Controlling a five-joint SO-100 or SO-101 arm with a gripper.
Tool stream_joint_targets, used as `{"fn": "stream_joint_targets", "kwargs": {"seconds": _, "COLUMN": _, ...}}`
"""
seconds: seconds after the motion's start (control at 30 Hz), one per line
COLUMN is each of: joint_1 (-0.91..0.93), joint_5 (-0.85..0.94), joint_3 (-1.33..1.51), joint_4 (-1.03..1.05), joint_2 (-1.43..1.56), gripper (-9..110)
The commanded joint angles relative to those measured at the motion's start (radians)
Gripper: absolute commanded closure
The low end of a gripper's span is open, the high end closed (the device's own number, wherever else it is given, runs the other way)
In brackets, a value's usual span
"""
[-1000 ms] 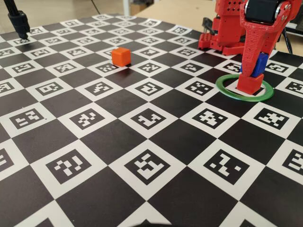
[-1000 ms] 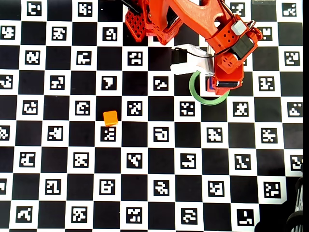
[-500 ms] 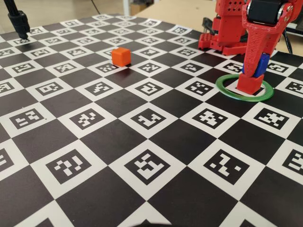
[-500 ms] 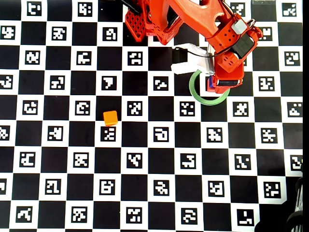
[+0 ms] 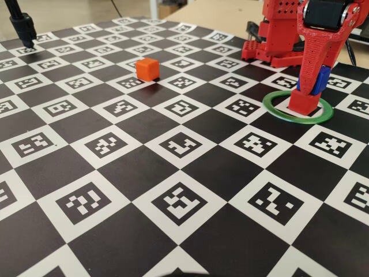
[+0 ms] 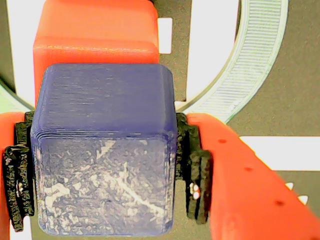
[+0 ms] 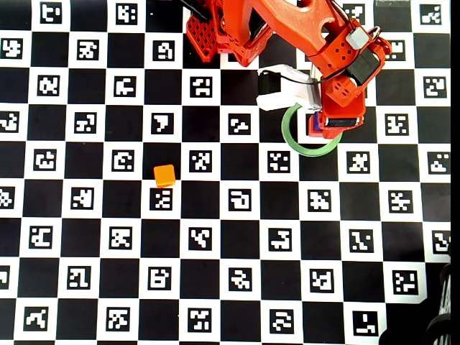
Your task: Grab the red cube then put it in the green circle then put the blue cube on top and finally the orange cube on top
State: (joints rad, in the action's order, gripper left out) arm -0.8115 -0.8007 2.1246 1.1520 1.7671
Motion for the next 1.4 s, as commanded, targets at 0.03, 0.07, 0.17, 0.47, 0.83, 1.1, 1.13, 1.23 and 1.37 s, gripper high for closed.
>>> {"fn": "stream_joint_targets", "kwargs": {"seconds": 0.03, "joint_1": -0.006, "joint_5": -0.002, "joint_3": -0.009, "joint_4": -0.008, "joint_2": 0.006, "gripper": 98}}
{"fn": "stream_joint_targets", "kwargs": {"seconds": 0.07, "joint_1": -0.006, "joint_5": -0.002, "joint_3": -0.009, "joint_4": -0.008, "joint_2": 0.006, "gripper": 98}}
{"fn": "stream_joint_targets", "kwargs": {"seconds": 0.17, "joint_1": -0.006, "joint_5": -0.003, "joint_3": -0.009, "joint_4": -0.008, "joint_2": 0.006, "gripper": 98}}
{"fn": "stream_joint_targets", "kwargs": {"seconds": 0.47, "joint_1": 0.005, "joint_5": -0.031, "joint_3": -0.008, "joint_4": 0.005, "joint_2": 0.011, "gripper": 81}}
{"fn": "stream_joint_targets", "kwargs": {"seconds": 0.83, "joint_1": -0.011, "joint_5": -0.032, "joint_3": -0.005, "joint_4": 0.015, "joint_2": 0.026, "gripper": 69}}
{"fn": "stream_joint_targets", "kwargs": {"seconds": 1.1, "joint_1": -0.012, "joint_5": -0.032, "joint_3": -0.006, "joint_4": 0.034, "joint_2": 0.035, "gripper": 65}}
{"fn": "stream_joint_targets", "kwargs": {"seconds": 1.13, "joint_1": -0.012, "joint_5": -0.037, "joint_3": -0.008, "joint_4": 0.04, "joint_2": 0.037, "gripper": 64}}
{"fn": "stream_joint_targets", "kwargs": {"seconds": 1.23, "joint_1": -0.015, "joint_5": -0.037, "joint_3": -0.014, "joint_4": 0.049, "joint_2": 0.046, "gripper": 63}}
{"fn": "stream_joint_targets", "kwargs": {"seconds": 1.37, "joint_1": -0.017, "joint_5": -0.028, "joint_3": -0.025, "joint_4": 0.072, "joint_2": 0.06, "gripper": 63}}
